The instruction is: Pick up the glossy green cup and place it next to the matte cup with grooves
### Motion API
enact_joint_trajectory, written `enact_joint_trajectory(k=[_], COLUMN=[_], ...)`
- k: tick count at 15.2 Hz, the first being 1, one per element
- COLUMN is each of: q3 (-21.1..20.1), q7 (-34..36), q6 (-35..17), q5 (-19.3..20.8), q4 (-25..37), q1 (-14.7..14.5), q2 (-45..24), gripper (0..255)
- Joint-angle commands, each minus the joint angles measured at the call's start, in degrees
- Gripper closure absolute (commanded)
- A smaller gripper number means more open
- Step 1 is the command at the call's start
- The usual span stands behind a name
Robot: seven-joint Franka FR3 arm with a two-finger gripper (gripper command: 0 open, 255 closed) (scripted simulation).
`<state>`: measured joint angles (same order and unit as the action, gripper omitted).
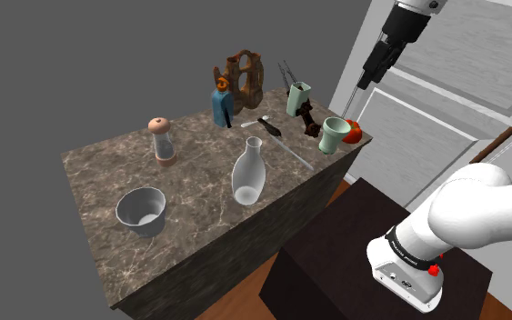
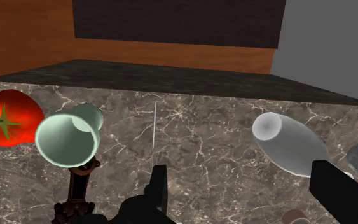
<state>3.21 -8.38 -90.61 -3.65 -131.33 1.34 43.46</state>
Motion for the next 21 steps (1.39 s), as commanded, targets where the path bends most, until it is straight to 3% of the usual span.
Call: enact_joint_trajectory(k=[1, 11, 21], q3=[0.0, 9.21, 19.63], q7=[0.0, -10.1, -21.76], q6=[0.0, -16.1, -32.85], q5=[0.0, 4.25, 3.94], q4=[0.0, -9.09, -10.44], q1=[0.0, 3.04, 3.95], q2=[0.0, -5.9, -20.4], gripper=[0, 0, 0])
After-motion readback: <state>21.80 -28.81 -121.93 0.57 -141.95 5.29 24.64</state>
